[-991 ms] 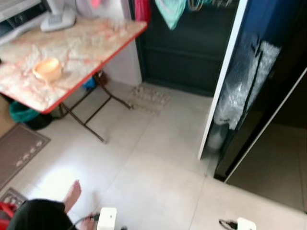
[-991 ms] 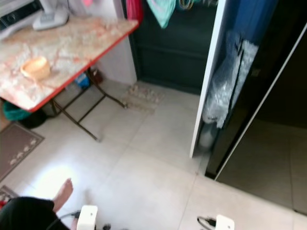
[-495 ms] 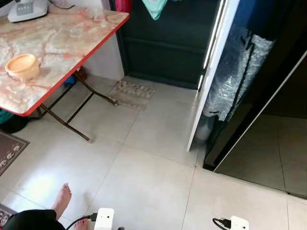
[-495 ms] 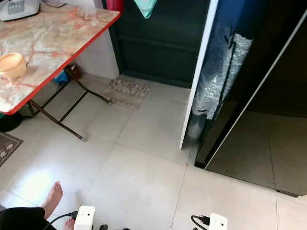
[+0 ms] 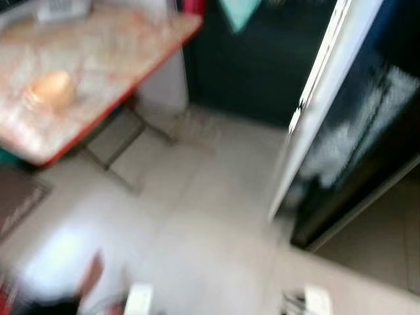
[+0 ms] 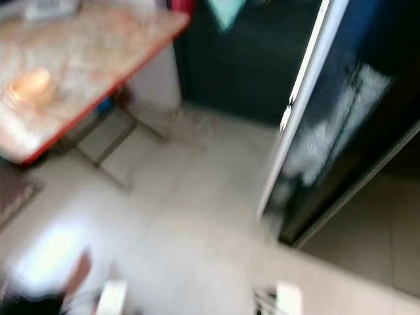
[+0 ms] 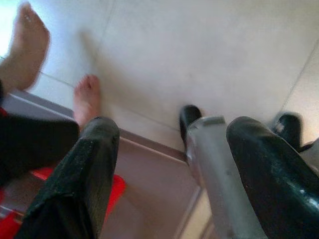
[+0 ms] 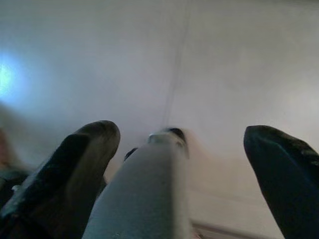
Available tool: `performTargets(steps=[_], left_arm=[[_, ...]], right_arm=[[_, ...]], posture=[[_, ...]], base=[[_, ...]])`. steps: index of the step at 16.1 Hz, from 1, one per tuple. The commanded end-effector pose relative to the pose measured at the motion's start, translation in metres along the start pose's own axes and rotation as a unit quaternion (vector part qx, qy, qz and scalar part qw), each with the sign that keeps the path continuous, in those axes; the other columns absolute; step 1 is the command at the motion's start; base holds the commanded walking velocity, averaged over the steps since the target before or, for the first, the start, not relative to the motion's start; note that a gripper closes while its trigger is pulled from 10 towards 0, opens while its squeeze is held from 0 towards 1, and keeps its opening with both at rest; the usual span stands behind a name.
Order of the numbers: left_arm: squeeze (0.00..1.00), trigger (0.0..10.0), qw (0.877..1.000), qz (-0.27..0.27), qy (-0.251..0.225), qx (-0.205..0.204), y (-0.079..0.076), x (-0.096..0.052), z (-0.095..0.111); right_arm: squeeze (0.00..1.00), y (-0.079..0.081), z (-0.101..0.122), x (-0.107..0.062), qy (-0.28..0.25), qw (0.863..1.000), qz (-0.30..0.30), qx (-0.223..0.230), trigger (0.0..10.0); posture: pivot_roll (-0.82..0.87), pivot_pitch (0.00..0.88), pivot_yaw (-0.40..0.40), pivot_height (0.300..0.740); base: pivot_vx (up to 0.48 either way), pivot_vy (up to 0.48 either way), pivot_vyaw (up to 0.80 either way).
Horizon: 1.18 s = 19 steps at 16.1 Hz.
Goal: Restocking fridge
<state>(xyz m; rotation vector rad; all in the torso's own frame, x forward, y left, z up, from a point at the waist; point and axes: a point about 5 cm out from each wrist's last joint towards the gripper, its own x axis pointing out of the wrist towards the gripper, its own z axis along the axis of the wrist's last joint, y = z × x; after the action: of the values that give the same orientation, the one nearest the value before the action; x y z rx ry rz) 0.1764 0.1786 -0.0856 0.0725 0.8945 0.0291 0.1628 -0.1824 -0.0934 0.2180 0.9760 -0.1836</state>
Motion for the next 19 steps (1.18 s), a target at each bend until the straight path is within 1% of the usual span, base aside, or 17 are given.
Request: performTargets(steps=[1, 5, 10, 12, 19], left_arm=[[0.00, 10.0, 1.000, -0.006, 0.009, 0.000, -0.0052, -0.0012, -0.0057], [0.00, 10.0, 1.000, -0.005, 0.007, -0.005, -0.0047, -0.0012, -0.0055], [0.00, 10.0, 1.000, -0.005, 0.004, -0.004, -0.0045, -0.0011, -0.0045], [0.00, 10.0, 1.000, -0.005, 0.004, -0.004, -0.0040, -0.0010, -0.0043], [0.00, 10.0, 1.000, 0.001, 0.004, -0.005, -0.0011, -0.0010, -0.0042]], right_arm=[[0.00, -0.0116, -0.0110, -0.0030, 0.016, 1.000, -0.018, 0.015, 10.0], [0.00, -0.0125, -0.0112, -0.0032, 0.017, 0.999, -0.018, 0.020, 10.0], [0.00, -0.0133, -0.0112, -0.0032, 0.018, 1.000, -0.018, 0.013, 10.0], [0.00, -0.0130, -0.0106, -0.0031, 0.018, 1.000, -0.017, 0.000, 10.0], [0.00, -0.0083, -0.0128, -0.0030, 0.019, 1.000, -0.011, -0.011, 10.0]], posture=[[0.02, 0.162, 0.018, 0.740], [0.02, 0.172, 0.019, 0.740], [0.02, 0.179, 0.020, 0.740], [0.02, 0.183, 0.021, 0.740], [0.04, 0.189, 0.016, 0.740]], base=[[0.307, 0.000, 0.00], [0.288, 0.000, 0.00], [0.000, 0.000, 0.00], [0.000, 0.000, 0.00], [0.000, 0.000, 0.78]])
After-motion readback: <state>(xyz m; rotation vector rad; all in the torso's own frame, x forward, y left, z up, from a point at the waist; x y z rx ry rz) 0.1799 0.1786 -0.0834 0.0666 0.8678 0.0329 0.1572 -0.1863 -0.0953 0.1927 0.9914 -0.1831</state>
